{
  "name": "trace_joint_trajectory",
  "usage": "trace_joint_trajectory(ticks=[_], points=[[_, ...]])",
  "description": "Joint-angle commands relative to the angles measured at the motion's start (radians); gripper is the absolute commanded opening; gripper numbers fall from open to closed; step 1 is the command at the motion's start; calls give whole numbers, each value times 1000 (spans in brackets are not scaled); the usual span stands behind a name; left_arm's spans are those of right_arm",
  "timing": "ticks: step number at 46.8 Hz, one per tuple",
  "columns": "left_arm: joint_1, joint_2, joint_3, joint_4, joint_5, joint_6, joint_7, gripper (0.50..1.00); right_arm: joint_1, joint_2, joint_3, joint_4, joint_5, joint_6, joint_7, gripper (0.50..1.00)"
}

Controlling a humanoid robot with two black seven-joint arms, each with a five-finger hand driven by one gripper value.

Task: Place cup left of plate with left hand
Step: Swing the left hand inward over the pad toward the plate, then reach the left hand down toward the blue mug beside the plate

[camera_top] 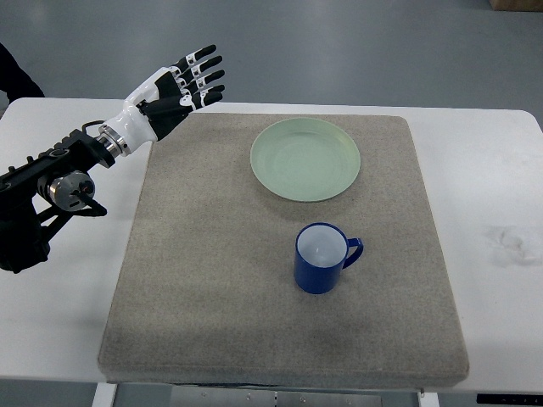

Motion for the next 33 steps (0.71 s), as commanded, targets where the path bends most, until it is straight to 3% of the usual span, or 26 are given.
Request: trace_joint_trajectory(ticks=[1, 17, 33], points=[[-1, 3, 35, -1, 57, -18, 1, 994, 0, 0, 0, -1, 0, 0, 0, 932], [2, 32, 92, -10, 128, -157, -1, 994, 0, 0, 0, -1, 0, -1, 0, 932], [5, 92, 92, -106, 220, -159, -2, 994, 0, 0, 0, 0, 0, 0, 0, 932]])
